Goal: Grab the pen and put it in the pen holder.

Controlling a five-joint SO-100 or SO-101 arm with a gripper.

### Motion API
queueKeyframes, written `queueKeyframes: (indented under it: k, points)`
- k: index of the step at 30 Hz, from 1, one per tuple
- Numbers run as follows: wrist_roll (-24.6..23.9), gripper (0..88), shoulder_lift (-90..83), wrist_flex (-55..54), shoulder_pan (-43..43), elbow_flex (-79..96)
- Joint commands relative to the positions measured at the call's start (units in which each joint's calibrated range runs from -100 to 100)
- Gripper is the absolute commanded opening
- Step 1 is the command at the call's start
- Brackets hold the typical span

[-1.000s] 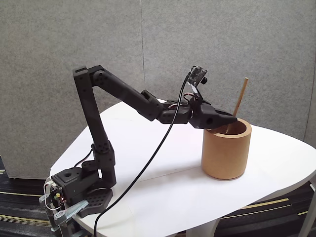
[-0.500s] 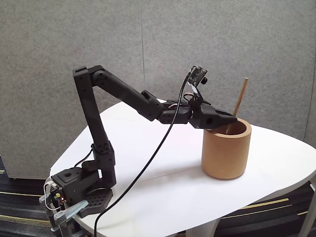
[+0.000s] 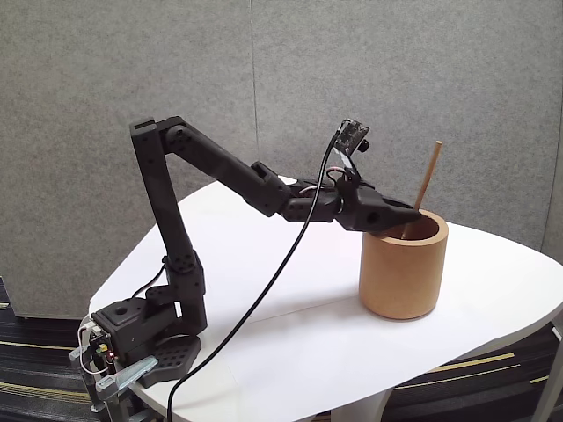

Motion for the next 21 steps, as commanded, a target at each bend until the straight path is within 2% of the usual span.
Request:
queueKeyframes:
  k: [1,7,21]
  points:
    - [0.09,3.4,-0.41,-0.51,0.12,-0.45]
    - [0.09,17.4,-0.41,-0.42,0.19,-0.45]
    - [0.09,18.1,-0.89,-0.34,0.26,-0.18]
